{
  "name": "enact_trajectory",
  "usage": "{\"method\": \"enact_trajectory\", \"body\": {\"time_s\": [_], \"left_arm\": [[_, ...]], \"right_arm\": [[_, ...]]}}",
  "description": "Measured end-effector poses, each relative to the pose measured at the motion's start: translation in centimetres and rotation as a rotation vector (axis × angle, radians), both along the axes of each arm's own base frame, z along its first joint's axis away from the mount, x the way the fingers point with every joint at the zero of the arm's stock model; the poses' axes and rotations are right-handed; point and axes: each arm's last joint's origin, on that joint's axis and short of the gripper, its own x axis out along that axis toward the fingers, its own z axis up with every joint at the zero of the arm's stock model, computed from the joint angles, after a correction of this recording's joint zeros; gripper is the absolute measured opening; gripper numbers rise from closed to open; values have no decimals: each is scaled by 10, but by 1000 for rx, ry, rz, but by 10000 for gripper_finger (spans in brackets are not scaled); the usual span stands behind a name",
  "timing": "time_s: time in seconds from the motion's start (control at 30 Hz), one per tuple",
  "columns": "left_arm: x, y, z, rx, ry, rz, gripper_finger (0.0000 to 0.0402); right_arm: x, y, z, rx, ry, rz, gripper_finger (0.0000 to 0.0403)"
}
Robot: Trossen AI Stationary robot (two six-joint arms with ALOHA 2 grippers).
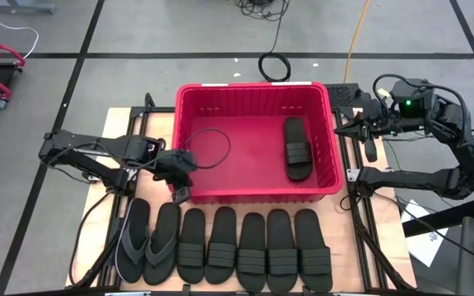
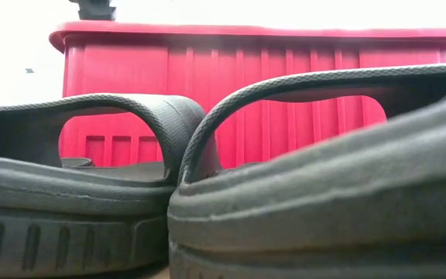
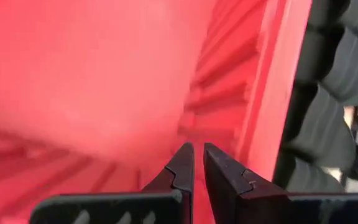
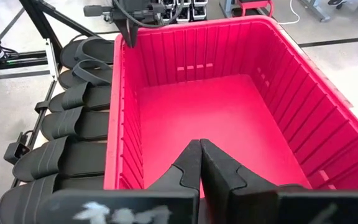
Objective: Pick and place slides into bin
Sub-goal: Put the black slide into the red bin
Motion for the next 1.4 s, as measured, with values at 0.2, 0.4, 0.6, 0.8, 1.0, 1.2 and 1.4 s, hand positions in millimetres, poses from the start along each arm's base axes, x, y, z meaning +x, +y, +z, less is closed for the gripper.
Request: {"method": "enact_trajectory", "body": {"time_s": [0.2,0.4,0.6,0.8,1.0,1.2,1.4], "left_arm": [[9,7,25,145,-242,-31,29],[-4,1,96,341,-645,-80,4],[-44,-10,133,485,-886,-55,1],[-65,-13,143,513,-934,23,0],[-65,-13,146,549,-949,57,0],[-58,-14,150,538,-998,96,0],[-44,-18,148,526,-1013,110,0]], "right_arm": [[1,-1,2,-14,-23,-1,0],[0,3,3,67,-56,48,0],[-21,18,1,168,-54,74,0],[-65,41,1,182,-148,40,0],[-94,58,1,207,-264,11,0],[-64,43,-18,233,-124,49,0],[-16,20,-16,268,-315,305,0]]}}
